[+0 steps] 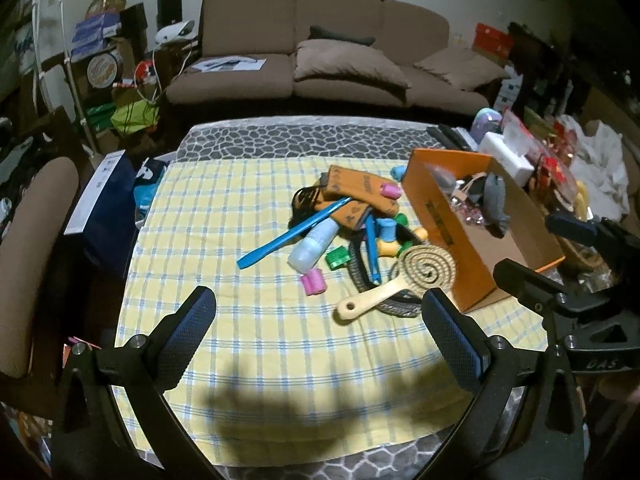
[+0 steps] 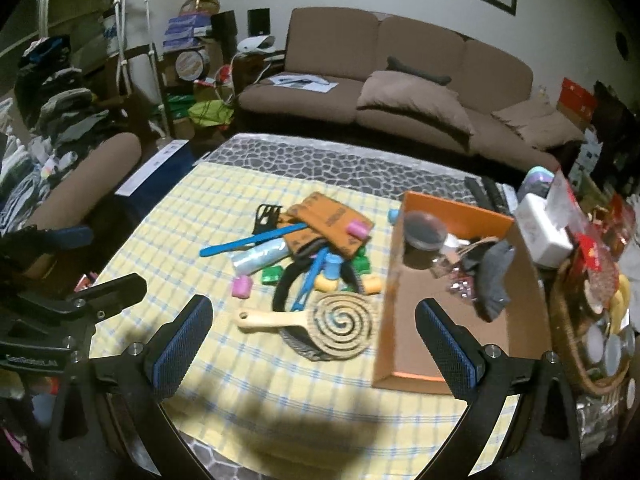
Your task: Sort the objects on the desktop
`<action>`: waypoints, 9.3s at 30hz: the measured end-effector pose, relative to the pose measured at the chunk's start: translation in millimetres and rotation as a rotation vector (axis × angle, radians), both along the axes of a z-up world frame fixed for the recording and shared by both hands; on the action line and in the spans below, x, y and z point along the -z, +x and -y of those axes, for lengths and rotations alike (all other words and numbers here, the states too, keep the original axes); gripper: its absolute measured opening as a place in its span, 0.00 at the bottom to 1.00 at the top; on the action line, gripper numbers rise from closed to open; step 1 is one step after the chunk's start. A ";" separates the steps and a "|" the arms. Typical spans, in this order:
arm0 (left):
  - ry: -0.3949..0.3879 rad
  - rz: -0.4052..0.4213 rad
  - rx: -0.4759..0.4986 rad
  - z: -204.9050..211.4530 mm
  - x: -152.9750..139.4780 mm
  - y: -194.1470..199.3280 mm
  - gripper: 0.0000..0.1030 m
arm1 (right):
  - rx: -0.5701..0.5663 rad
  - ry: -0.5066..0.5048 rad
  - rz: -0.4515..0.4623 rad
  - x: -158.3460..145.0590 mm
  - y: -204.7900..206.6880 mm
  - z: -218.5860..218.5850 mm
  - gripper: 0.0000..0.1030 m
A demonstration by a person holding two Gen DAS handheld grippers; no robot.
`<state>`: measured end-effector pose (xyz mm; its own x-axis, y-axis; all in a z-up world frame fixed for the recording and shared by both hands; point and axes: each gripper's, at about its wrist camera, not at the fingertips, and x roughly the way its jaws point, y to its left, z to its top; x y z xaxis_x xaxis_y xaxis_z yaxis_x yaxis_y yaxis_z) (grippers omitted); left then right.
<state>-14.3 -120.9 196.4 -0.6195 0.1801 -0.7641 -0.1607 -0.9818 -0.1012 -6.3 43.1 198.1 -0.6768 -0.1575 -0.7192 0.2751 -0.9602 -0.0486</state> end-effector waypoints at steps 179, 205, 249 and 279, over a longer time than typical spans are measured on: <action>0.235 0.127 0.008 66.1 126.0 -105.6 0.19 | -0.237 0.114 0.285 190.2 -158.8 85.0 0.19; 0.316 0.046 0.162 -27.4 89.8 -99.1 0.19 | -0.093 -0.251 0.196 88.7 -124.4 -18.4 0.18; 0.323 0.016 0.392 -208.1 90.0 -57.5 0.33 | 0.258 -0.138 0.293 112.3 -82.0 -218.5 0.29; 0.264 0.005 0.192 -90.7 86.2 -82.5 1.00 | 0.120 -0.178 0.112 63.9 -98.2 -120.7 0.86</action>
